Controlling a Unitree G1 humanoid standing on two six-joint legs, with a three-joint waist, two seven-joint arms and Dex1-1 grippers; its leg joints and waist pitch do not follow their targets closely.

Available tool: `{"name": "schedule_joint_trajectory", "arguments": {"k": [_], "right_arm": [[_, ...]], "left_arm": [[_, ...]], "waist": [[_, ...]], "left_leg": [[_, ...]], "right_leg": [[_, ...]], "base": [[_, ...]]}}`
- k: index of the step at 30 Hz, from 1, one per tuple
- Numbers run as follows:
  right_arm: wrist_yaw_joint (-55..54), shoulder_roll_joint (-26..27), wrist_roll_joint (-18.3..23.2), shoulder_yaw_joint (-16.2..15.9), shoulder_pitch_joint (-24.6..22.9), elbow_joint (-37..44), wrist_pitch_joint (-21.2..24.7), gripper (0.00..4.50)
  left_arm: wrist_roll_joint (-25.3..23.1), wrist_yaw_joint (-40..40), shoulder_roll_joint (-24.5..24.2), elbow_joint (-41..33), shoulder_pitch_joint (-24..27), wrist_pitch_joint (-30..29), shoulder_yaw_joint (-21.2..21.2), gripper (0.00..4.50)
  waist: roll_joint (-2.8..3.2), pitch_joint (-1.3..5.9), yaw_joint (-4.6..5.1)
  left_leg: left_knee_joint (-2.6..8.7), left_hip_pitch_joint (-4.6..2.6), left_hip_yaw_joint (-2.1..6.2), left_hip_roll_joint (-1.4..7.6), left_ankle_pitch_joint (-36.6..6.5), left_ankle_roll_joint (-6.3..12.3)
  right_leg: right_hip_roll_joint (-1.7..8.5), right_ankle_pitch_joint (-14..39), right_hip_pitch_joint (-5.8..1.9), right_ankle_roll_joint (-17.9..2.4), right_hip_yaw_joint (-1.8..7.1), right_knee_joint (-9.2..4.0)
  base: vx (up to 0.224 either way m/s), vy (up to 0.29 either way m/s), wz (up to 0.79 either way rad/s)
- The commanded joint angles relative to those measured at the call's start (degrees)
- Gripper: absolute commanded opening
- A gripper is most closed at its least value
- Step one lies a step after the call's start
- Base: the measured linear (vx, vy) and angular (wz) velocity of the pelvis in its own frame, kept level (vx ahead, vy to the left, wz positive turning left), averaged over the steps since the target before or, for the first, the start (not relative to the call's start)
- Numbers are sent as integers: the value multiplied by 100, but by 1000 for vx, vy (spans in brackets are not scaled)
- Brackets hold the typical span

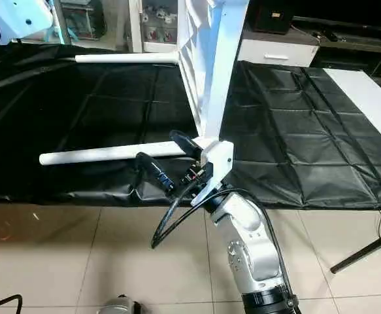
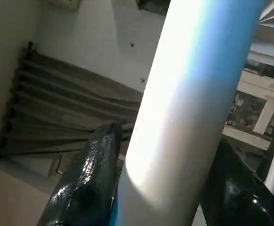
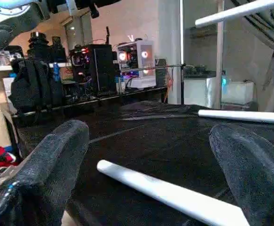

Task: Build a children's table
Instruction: Flip table

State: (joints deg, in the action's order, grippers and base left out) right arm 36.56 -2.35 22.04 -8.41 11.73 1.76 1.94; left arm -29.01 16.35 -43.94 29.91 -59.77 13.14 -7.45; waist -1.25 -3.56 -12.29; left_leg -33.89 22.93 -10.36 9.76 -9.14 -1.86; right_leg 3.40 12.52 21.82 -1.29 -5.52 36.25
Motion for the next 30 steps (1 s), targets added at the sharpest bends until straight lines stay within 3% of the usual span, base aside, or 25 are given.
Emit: {"name": "schedule_joint_trajectory", "arguments": {"k": [1, 2, 7, 8, 10, 13, 17, 20, 21, 22, 30], "right_arm": [[-48, -14, -41, 56, 37, 0, -32, 450], [-56, -11, -35, 68, 53, -27, -32, 450], [-94, 4, -28, 105, 170, -178, 77, 450], [-117, -7, -41, 94, 193, -226, 147, 450], [-121, -18, -55, 76, 203, -264, 189, 450], [-268, -59, -167, 10, 180, -504, 482, 450], [-679, -10, -381, 139, 275, -923, 509, 450], [-1166, 89, -258, 565, 539, -1405, 565, 450], [-1246, 104, -201, 677, 615, -1491, 588, 450], [-1246, 104, -201, 677, 615, -1491, 588, 450], [-1547, 241, 221, 1373, 1433, -2400, 252, 450]], "left_arm": [[344, 17, 94, -15, 26, -202, 235, 210], [420, 9, 122, -81, 52, -294, 309, 209], [692, -56, 225, -203, 103, -623, 617, 208], [792, -109, 262, -230, 113, -708, 732, 208], [893, -140, 292, -240, 115, -799, 837, 208], [1421, -271, 540, -398, 125, -1178, 1358, 208], [1630, -325, 676, -518, 115, -1275, 1558, 209], [1833, -294, 771, -668, 88, -1352, 1727, 209], [1878, -278, 799, -726, 71, -1428, 1780, 209], [1878, -278, 799, -726, 71, -1428, 1780, 209], [2293, -79, 1072, -955, 110, -1660, 2058, 209]], "waist": [[135, 424, 10], [106, 422, 11], [109, 421, 7], [82, 419, 8], [88, 422, 6], [59, 446, 0], [23, 444, -49], [16, 445, -73], [-11, 444, -74], [2, 451, -81], [9, 521, -134]], "left_leg": [[507, -248, 309, 520, -2081, -547], [507, -251, 301, 521, -2044, -527], [498, -239, 297, 514, -1951, -484], [492, -242, 289, 512, -1894, -461], [485, -231, 283, 507, -1775, -432], [454, -206, 264, 494, -1448, -363], [402, -204, 212, 463, -1158, -258], [392, -203, 199, 467, -1156, -238], [393, -207, 191, 472, -1148, -237], [386, -217, 180, 471, -1141, -241], [316, -190, 140, 457, -723, -194]], "right_leg": [[756, 446, -88, -746, 422, -361], [758, 455, -87, -745, 420, -365], [771, 587, -89, -741, 422, -370], [765, 599, -87, -747, 424, -371], [759, 542, -91, -750, 421, -363], [759, 253, -111, -810, 407, -311], [755, 151, -90, -856, 412, -306], [760, 336, -82, -847, 410, -301], [756, 339, -77, -841, 407, -299], [752, 339, -61, -855, 403, -285], [700, -562, -30, -879, 339, -150]], "base": [[0, 0, 0], [0, 0, 0], [0, 0, 0], [0, 0, 0], [0, 0, 0], [0, 0, 0], [0, 0, 0], [0, 0, 0], [0, 0, 0], [0, 0, 0], [0, 0, 0]]}}
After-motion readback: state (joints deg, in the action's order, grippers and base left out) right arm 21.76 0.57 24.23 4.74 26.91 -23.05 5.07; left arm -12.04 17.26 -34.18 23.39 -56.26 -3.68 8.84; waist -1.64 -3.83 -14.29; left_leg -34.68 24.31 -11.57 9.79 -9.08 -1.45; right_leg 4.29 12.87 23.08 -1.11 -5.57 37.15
